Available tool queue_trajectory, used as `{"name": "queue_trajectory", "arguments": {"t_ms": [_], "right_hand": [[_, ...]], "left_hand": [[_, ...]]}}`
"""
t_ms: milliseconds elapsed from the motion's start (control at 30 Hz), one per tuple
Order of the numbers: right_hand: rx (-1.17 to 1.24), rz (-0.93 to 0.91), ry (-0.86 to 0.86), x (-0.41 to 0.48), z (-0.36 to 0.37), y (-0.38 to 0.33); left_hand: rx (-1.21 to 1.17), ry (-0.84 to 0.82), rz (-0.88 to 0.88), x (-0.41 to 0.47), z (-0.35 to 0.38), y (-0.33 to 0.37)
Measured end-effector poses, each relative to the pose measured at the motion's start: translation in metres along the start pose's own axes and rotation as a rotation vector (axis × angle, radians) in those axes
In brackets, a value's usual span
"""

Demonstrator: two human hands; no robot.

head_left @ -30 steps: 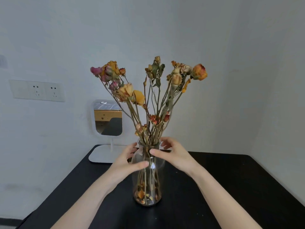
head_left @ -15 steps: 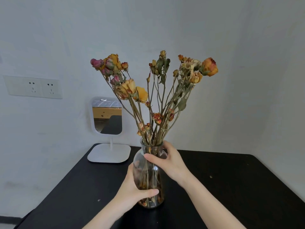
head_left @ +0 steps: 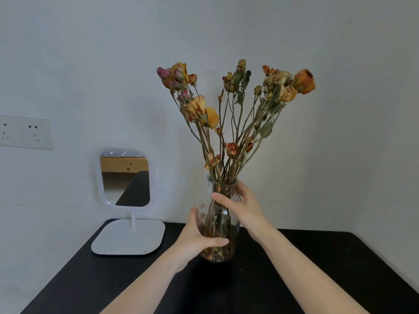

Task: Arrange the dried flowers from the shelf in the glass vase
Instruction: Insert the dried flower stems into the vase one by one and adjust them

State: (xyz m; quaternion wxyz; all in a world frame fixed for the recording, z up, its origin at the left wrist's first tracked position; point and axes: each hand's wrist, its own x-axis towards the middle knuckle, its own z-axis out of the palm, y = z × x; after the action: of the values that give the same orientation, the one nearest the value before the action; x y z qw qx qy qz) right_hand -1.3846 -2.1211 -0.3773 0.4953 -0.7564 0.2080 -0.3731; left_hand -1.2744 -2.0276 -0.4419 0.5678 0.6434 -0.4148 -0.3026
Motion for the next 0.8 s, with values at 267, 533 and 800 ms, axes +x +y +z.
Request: {"name": "queue_trajectory", "arguments": {"t_ms": [267,533,800], "right_hand": [[0.027,0.052,-0.008,0.015,-0.006,0.039],[0.01,0.055,-0.012,0.024,-0.005,0.045],[-0.017,0.072,-0.027,0.024,-0.005,0.043]], "left_hand": [[-0.024,-0.043,-0.06,0.025,0.012,-0.024],[-0.038,-0.066,-0.092,0.037,0.013,-0.03],[-0.044,-0.069,-0.096,0.037,0.015,-0.03]]}}
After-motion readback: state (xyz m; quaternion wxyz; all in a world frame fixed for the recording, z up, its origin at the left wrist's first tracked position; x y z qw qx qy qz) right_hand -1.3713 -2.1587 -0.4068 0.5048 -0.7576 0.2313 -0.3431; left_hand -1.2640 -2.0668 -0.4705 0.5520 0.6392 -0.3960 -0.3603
